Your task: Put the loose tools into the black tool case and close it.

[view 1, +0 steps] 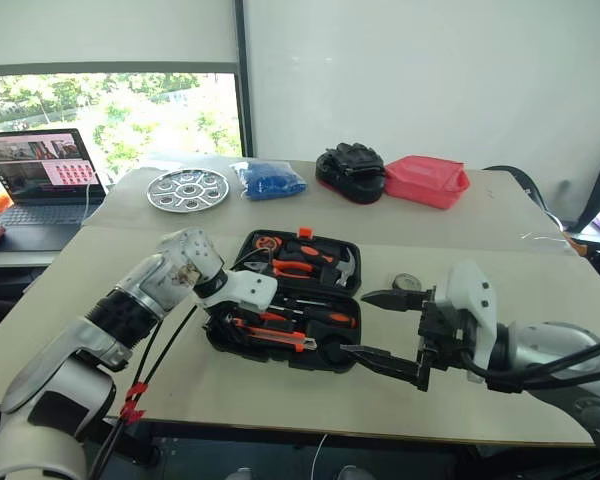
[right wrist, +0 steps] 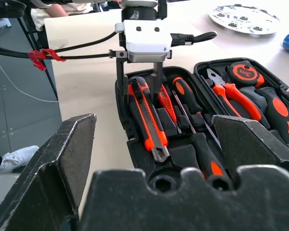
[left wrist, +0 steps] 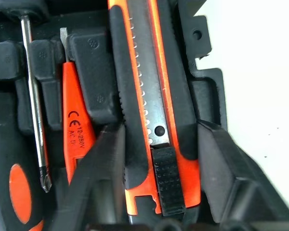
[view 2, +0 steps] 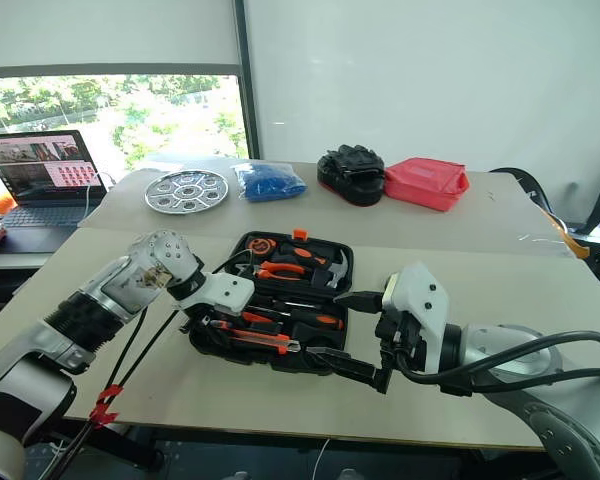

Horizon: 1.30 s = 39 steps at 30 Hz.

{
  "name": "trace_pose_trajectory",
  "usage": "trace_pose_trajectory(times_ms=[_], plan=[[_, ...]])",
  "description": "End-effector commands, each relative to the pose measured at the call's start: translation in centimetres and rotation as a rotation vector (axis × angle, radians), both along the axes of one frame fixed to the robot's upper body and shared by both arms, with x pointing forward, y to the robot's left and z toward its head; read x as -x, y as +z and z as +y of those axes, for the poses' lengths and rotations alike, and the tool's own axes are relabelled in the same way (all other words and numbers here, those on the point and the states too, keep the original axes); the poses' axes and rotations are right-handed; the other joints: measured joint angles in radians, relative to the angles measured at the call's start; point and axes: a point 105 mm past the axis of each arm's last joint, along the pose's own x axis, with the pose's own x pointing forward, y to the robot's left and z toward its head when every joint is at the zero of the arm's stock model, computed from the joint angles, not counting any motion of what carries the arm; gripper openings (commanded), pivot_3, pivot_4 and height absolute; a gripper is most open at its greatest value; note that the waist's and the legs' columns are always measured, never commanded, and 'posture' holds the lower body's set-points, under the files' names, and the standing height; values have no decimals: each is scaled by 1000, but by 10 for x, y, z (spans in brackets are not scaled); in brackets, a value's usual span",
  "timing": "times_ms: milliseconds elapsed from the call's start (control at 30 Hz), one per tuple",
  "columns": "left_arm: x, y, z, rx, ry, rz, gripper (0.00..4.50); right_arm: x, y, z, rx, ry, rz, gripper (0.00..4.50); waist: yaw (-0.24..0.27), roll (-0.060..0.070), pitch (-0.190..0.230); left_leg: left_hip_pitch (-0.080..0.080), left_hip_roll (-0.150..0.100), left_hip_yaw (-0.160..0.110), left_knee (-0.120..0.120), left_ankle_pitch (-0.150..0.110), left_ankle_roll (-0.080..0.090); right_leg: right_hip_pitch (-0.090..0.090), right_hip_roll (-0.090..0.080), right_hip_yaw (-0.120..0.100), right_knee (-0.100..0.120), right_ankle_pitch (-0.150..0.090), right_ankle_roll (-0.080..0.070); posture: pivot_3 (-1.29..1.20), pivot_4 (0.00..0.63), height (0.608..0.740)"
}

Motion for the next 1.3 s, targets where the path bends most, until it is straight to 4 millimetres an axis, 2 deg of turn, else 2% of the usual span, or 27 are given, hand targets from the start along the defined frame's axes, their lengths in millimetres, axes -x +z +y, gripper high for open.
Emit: trace_pose_trajectory(times_ms=[33, 100, 200, 300, 400, 433, 600, 633, 1000, 1200, 1300], plan=[[6, 8, 3, 25, 17, 37, 3987, 3, 7, 2, -11, 23, -39, 4500, -1, 0, 0, 0, 0, 0, 0, 0, 0, 0, 0, 0, 0, 0, 0, 0, 150, 740], [9, 23, 2, 70, 38, 60, 4461, 3, 6, 3, -10, 27, -38, 4500, -2, 1, 0, 0, 0, -1, 0, -1, 1, -1, 0, 1, 0, 0, 0, 0, 150, 740], [9, 39, 2, 124, 59, 79, 4461, 2, 6, 2, -10, 28, -38, 4500, 0, 1, 0, -1, 0, -2, 0, -1, 1, -1, 0, 1, 0, 0, 0, 0, 150, 740], [6, 46, 4, 145, 58, 76, 3703, 2, 5, 2, -10, 30, -38, 4500, 4, 1, 0, -1, 0, -2, 0, -1, 1, -1, 0, 1, 0, 0, 0, 0, 150, 740], [3, 40, 3, 129, 28, 59, 2770, 2, 5, 3, -10, 34, -40, 4500, 4, 1, 0, -1, 0, -1, 0, -1, 1, 0, 0, 1, 0, 0, 1, 0, 150, 740], [3, 37, 2, 128, 23, 57, 2252, 2, 5, 3, -11, 34, -40, 4500, 4, 1, 0, -1, 0, -1, 0, -1, 1, -1, 0, 1, 0, 0, 1, 0, 150, 740], [0, 21, -2, 89, -19, 40, 596, 2, 4, 3, -9, 32, -39, 4500, 4, 1, 0, -1, 0, 1, 0, -1, 1, -1, 0, 1, 0, 0, 1, 0, 150, 740], [1, 20, -3, 91, -19, 45, 147, 2, 4, 3, -8, 31, -39, 4500, 4, 1, 0, -1, 0, 1, 0, -1, 1, -1, 0, 1, 0, 0, 1, 0, 150, 740], [-9, 12, -9, 60, -25, -8, 69, 3, 3, 2, -13, 20, -38, 4500, 10, 1, 0, 0, -1, 1, 0, -1, 1, 0, 0, 1, 0, 0, 1, 0, 150, 740], [-10, 0, -7, 40, -33, -14, 69, 2, 5, 2, -14, 17, -40, 4500, 17, 1, 0, 0, -1, 1, 3, 0, 1, 2, 0, 0, 0, 0, 1, 0, 150, 740], [-10, -12, -4, 11, -37, -22, 69, 2, 6, 3, -15, 18, -40, 4500, 18, 4, -2, 1, -1, 2, 3, 0, 2, 3, 0, 0, 0, 1, 1, 0, 150, 740]])
